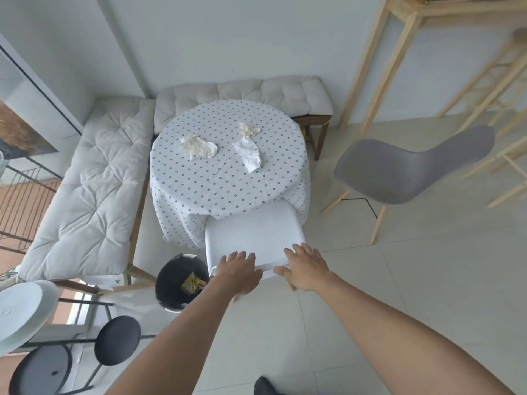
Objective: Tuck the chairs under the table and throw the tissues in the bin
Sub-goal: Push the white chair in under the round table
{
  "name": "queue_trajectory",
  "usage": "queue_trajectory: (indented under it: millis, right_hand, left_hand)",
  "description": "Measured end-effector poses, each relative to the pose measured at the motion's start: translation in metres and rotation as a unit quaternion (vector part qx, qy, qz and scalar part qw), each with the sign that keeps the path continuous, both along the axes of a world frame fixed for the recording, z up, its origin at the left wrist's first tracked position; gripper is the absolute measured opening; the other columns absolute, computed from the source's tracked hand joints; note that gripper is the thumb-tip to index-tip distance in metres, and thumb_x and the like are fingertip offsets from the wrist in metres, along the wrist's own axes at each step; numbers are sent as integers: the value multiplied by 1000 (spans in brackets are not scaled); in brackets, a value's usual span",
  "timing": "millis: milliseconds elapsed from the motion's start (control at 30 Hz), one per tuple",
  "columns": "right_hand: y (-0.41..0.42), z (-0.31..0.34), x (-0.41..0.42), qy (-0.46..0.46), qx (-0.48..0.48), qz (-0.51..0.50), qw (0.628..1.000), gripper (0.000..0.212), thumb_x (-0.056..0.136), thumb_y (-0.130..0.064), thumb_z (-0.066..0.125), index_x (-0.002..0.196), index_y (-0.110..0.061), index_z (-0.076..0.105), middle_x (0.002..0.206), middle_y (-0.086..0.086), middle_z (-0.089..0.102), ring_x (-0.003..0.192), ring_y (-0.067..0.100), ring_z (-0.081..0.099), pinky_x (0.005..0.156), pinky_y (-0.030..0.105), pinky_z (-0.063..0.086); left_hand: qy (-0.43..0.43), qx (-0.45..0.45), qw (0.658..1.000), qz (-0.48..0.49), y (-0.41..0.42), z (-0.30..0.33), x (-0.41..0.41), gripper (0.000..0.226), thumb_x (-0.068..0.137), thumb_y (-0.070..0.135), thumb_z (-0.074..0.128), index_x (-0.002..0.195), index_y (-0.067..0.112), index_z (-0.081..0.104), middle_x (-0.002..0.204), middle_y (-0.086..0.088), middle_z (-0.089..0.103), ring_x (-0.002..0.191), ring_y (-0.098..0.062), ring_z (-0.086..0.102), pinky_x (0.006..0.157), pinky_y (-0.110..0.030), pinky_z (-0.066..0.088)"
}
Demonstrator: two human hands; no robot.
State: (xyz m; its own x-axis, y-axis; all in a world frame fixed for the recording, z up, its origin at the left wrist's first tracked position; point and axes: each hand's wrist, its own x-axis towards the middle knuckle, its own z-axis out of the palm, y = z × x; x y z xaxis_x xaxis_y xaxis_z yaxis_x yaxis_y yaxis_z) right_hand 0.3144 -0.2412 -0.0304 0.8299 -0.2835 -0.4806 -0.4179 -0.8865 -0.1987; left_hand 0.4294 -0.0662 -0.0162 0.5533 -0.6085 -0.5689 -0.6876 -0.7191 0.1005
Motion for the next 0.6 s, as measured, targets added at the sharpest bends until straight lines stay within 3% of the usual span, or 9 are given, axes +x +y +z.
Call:
queue_trajectory:
  millis: [133, 233, 600]
  right_hand:
    - [-44, 15, -21, -10, -4, -34, 999, 75, 101, -68, 25, 157, -19, 24, 170, 11, 11, 156, 32, 0, 122, 56, 11]
    - [-97, 34, -38, -14, -16, -51, 998, 79, 100, -70, 21, 161, -20, 16, 172, 9, 1, 157, 31, -6, 124, 57, 7]
    - [-323, 118, -109, -60, -84, -65, 993, 83, 98, -75, 19, 162, -21, 16, 173, 9, -1, 157, 32, -7, 125, 57, 5]
  left_hand:
    - [-26, -40, 999, -5, -34, 21, 5, 66, 107, 52, 29, 161, 15, 21, 172, -11, 20, 159, -32, 14, 125, -54, 20]
    - [-39, -47, 998, -14, -78, 43, 3, 72, 108, 57, 26, 165, 16, 9, 176, -11, 3, 162, -32, 0, 129, -55, 10]
    - [-78, -94, 992, -21, -297, 115, -66, 77, 107, 59, 28, 166, 15, 5, 176, -12, -4, 162, -32, -5, 129, -56, 6]
